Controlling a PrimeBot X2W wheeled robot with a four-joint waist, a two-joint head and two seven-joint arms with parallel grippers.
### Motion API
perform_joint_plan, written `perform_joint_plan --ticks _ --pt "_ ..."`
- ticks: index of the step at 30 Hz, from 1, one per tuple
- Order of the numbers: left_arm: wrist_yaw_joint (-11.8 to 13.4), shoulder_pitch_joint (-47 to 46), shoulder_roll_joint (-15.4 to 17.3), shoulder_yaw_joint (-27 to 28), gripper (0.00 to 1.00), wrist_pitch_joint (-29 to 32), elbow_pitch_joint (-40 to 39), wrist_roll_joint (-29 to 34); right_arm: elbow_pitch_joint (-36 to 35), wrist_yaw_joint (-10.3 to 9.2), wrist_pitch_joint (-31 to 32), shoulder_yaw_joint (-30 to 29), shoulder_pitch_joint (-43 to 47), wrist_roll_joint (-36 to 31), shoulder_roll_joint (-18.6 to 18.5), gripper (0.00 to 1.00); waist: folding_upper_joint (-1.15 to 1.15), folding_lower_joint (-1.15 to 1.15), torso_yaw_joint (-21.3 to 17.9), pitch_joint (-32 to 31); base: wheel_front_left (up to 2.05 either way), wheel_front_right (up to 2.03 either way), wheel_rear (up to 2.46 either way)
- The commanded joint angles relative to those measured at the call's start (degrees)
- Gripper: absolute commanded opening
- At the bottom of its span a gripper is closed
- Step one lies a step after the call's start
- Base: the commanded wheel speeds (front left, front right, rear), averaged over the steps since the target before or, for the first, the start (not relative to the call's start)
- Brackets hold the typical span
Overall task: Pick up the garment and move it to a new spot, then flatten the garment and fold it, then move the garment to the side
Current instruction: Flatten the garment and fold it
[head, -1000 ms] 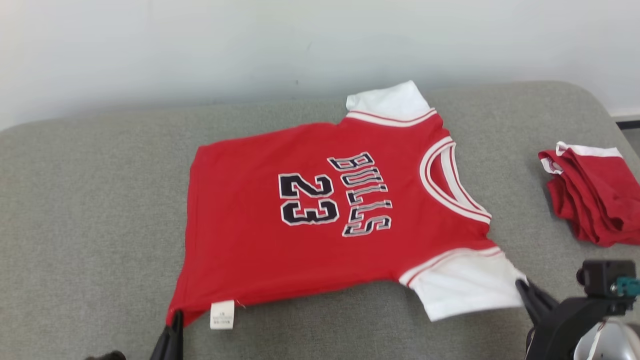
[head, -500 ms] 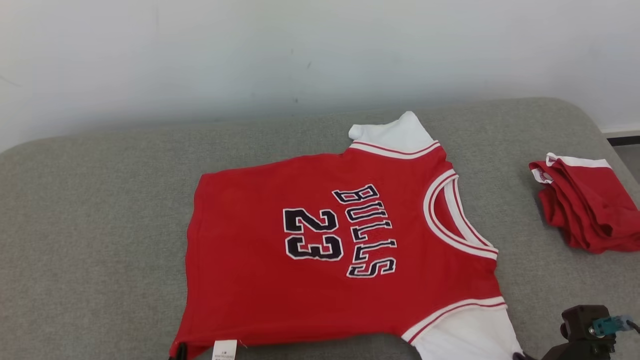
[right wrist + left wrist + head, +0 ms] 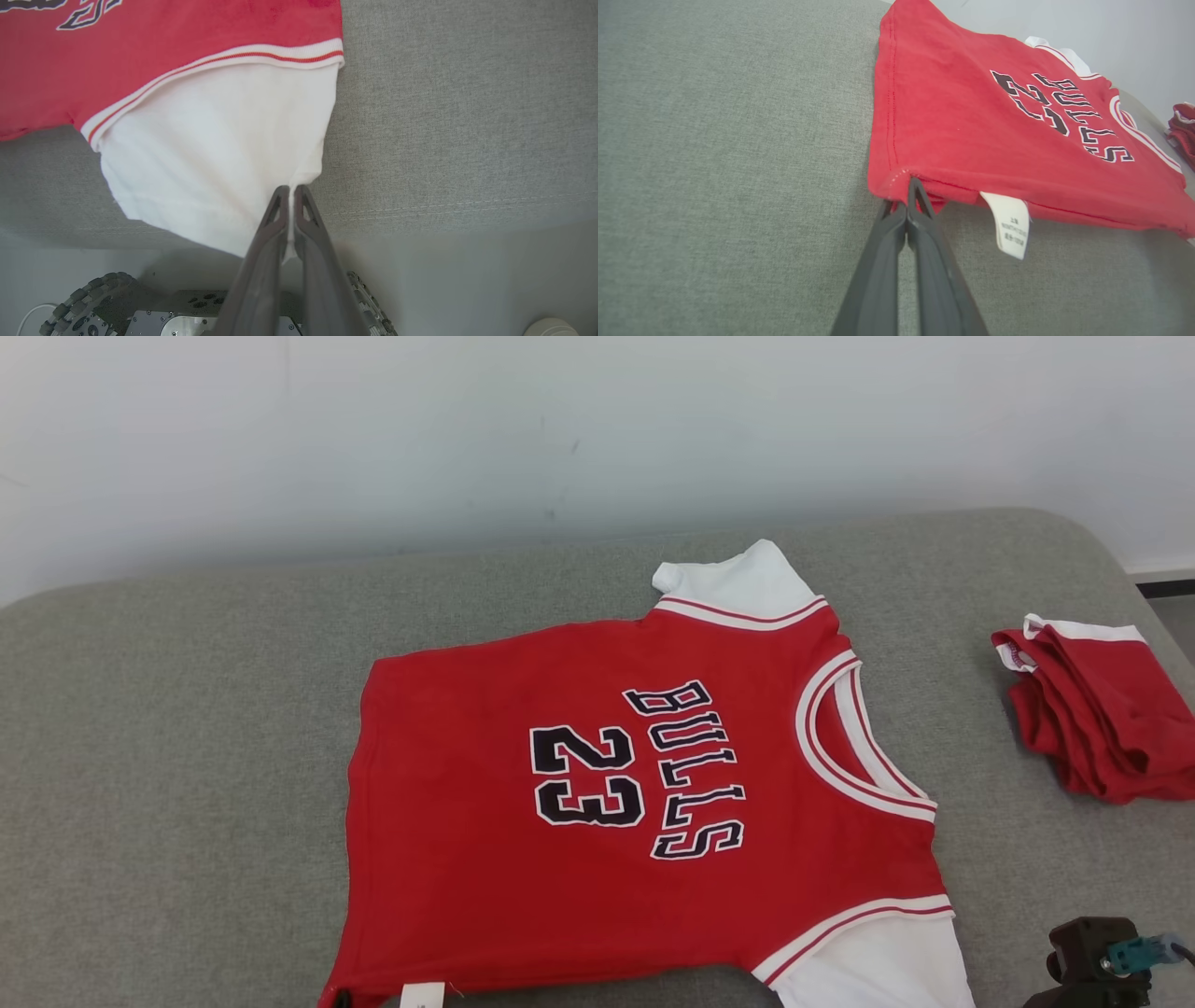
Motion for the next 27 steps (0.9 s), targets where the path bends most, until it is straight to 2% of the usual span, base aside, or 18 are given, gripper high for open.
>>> perform_joint_plan --ticks 1,7,12,20,27 --pt "0.55 -0.36 0.49 -0.2 0.0 0.52 -0.58 0.55 -0.42 -0.14 -0.09 -0.43 -0.17 0.02 -0.08 0.0 0.0 0.0 0.2 0.48 0.0 0.0 0.0" --pt "1.04 -1.36 1.01 -0.45 0.0 1.32 -1.46 1.02 -0.55 -0.14 -2.6 0.64 -3.34 0.81 -0.49 0.0 0.0 0.0 0.51 1.44 0.0 0.0 0.0" --pt "0.62 -5.38 1.34 -1.5 0.0 2.73 -0.99 2.09 1.29 -0.14 -5.64 2.46 -9.28 1.48 -2.56 0.0 0.0 0.0 1.19 2.57 0.0 0.0 0.0" --pt "-0.74 -14.9 0.4 -2.9 0.0 4.64 3.91 2.7 8.18 -0.14 -10.42 6.53 -20.99 1.23 -7.05 0.0 0.0 0.0 2.18 4.54 0.0 0.0 0.0" --pt "-1.79 -21.29 -0.41 -3.33 0.0 3.84 9.69 2.85 14.85 -0.14 -16.06 9.56 -29.37 1.03 -9.22 0.0 0.0 0.0 2.71 6.16 0.0 0.0 0.0"
